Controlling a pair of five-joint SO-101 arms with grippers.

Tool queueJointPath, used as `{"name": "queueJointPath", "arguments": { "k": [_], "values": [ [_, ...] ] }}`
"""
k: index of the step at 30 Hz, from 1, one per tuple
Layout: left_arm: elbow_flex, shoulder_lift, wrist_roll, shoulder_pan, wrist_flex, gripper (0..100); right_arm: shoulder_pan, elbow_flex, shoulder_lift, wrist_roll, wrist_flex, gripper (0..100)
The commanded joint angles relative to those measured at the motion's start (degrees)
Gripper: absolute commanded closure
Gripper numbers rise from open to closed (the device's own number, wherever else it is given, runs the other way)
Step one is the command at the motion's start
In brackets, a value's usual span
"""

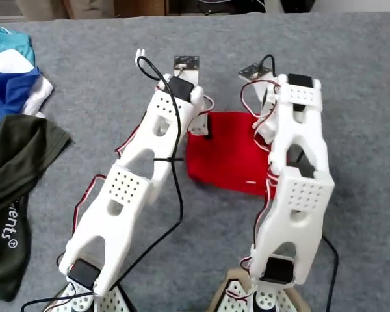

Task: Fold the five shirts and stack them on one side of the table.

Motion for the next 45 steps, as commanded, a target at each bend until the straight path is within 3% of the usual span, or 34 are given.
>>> {"name": "queueJointPath", "arguments": {
  "k": [1,8,13,19,24,36,42,45],
  "values": [
    [3.3,-1.3,0.2,-0.1,0.6,76,-0.9,-6.0,3.2,0.1,0.5,76.9],
    [5.5,-1.4,0.2,-0.4,0.6,76,-0.9,-18.1,9.9,0.1,8.3,92.8],
    [5.4,-1.4,0.2,0.3,0.6,76,-0.7,-28.4,15.3,0.2,11.5,93.3],
    [6.7,-1.4,0.5,1.5,0.8,76,-1.2,-43.6,20.5,6.3,15.4,95.5],
    [10.0,-2.7,0.4,6.0,0.8,84,-1.2,-55.4,24.5,9.1,15.2,95.8],
    [20.5,-15.5,0.4,8.5,0.7,85,-3.9,-70.3,30.1,10.5,11.0,95.3],
    [22.2,-18.8,0.4,8.4,0.7,84,-3.9,-70.3,26.7,10.6,15.6,78.2],
    [22.4,-20.3,0.6,8.4,0.7,79,-3.8,-70.3,24.7,13.8,18.5,71.4]
  ]
}}
